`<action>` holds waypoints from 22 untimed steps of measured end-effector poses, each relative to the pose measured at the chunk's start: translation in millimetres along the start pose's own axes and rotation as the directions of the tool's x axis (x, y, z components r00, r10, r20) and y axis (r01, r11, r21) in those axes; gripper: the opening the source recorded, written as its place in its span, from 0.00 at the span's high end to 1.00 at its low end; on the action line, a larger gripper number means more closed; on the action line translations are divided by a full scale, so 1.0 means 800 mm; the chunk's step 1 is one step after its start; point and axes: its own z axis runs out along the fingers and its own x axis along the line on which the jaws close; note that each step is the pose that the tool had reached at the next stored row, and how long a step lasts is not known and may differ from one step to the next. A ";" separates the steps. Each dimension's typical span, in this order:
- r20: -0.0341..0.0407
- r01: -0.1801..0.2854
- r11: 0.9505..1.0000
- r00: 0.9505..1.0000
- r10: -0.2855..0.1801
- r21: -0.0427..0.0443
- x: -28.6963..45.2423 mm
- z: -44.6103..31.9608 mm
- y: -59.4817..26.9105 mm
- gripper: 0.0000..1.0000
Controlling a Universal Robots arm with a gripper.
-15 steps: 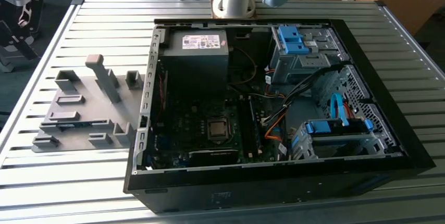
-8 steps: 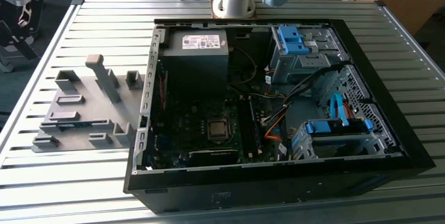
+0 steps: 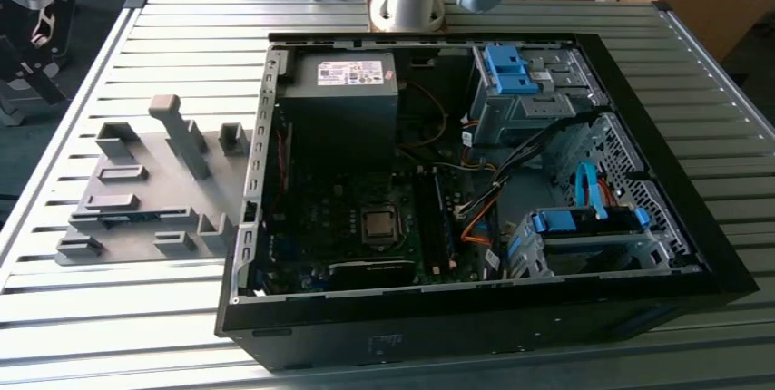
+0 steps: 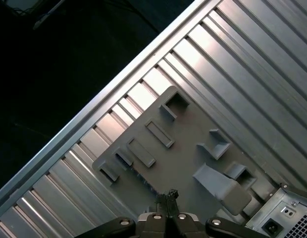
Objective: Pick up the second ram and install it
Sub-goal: 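Pick up the second ram and move it above second insertion slot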
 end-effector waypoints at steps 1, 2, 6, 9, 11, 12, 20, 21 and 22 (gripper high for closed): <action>0.000 0.010 1.000 1.000 -0.010 0.000 0.0000 0.0000 0.000 0.89; -0.001 0.021 1.000 1.000 -0.021 0.000 0.0000 0.0000 0.000 0.89; -0.003 0.077 0.997 0.997 -0.077 -0.002 0.0000 0.0000 0.000 0.89; -0.005 0.119 0.993 0.993 -0.119 -0.002 0.0000 0.0000 0.000 0.89; -0.006 0.148 0.989 0.989 -0.148 -0.003 0.0000 0.0000 0.000 0.89; -0.007 0.162 0.987 0.987 -0.162 -0.003 0.0000 0.0000 0.000 0.89; -0.011 0.258 0.966 0.966 -0.258 -0.006 0.0001 0.0001 0.000 0.89; -0.011 0.268 0.963 0.963 -0.268 -0.006 0.0001 0.0001 0.000 0.89; -0.011 0.278 0.961 0.961 -0.278 -0.007 0.0001 0.0001 0.000 0.89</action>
